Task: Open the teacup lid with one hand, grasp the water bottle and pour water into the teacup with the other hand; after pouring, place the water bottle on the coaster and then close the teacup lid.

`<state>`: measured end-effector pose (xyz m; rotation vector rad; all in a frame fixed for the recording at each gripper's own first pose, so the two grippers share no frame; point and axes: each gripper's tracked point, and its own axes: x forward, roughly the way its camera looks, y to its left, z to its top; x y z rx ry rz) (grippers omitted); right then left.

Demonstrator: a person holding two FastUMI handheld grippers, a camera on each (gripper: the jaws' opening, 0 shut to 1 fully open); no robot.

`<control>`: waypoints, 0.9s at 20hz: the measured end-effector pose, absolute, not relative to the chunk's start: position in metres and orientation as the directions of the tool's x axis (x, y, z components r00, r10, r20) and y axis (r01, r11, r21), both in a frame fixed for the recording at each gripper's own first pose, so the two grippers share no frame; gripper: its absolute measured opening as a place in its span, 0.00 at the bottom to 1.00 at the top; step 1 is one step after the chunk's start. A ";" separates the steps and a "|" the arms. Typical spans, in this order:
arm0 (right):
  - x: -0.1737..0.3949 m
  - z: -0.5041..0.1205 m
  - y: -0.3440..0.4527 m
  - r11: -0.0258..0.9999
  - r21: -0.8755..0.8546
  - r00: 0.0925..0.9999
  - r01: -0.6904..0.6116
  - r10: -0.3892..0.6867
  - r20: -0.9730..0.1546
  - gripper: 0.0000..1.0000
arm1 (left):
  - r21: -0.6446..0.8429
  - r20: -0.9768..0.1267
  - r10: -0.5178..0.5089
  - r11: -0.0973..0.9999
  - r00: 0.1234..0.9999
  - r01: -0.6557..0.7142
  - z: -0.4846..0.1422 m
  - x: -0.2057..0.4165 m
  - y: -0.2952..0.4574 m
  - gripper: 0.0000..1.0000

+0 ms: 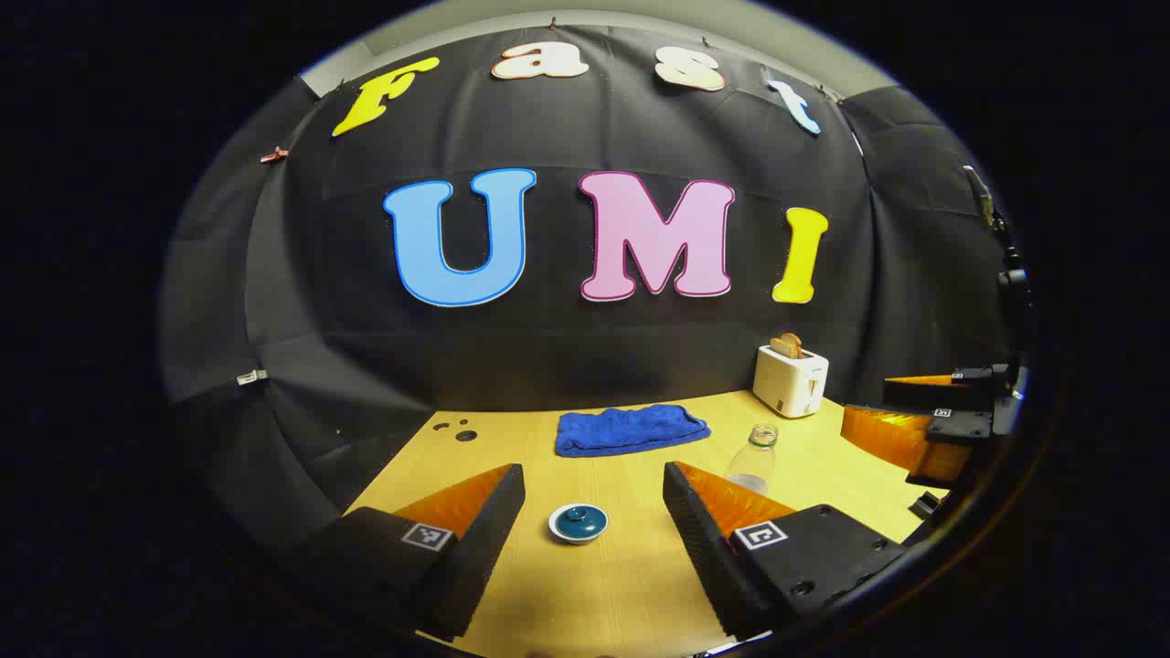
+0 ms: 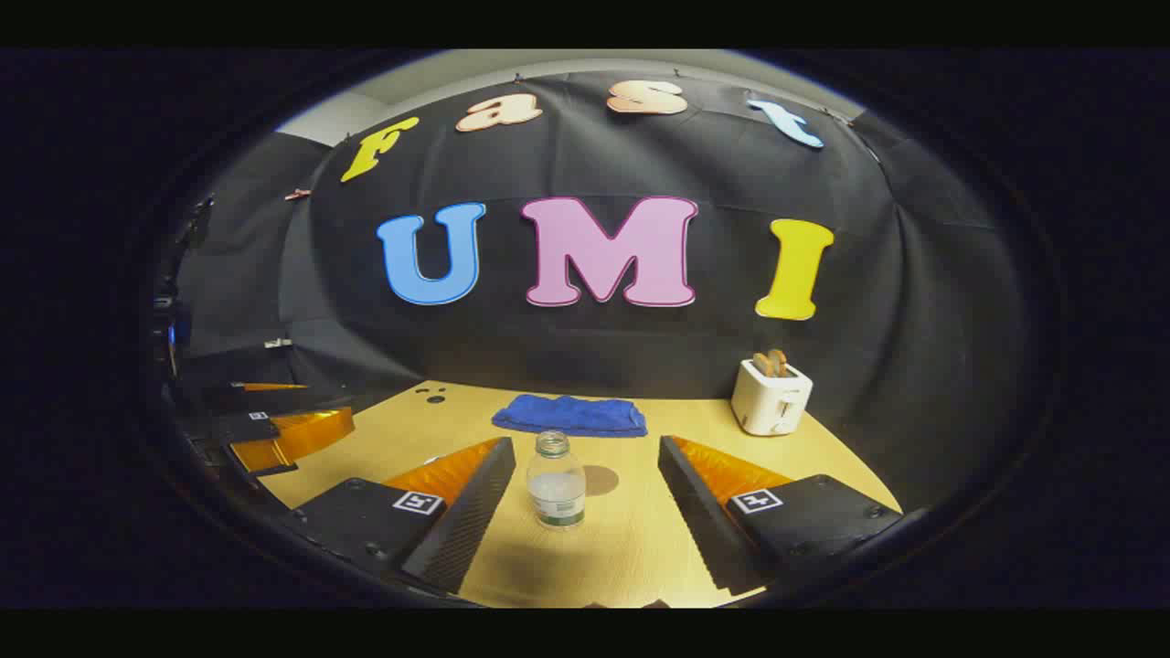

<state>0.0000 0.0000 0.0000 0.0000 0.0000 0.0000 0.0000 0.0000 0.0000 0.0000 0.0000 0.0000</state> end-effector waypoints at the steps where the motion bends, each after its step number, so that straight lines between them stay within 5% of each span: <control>1: 0.003 -0.001 -0.001 1.000 -0.004 1.000 -0.011 0.011 0.001 0.98 | -0.005 -0.008 0.002 1.000 1.000 -0.002 -0.002 0.003 -0.001 0.96; 18: 0.032 -0.036 -0.004 0.994 -0.003 0.992 -0.108 0.108 -0.068 0.98 | -0.026 -0.059 0.102 0.994 0.993 -0.104 -0.050 0.040 0.016 0.97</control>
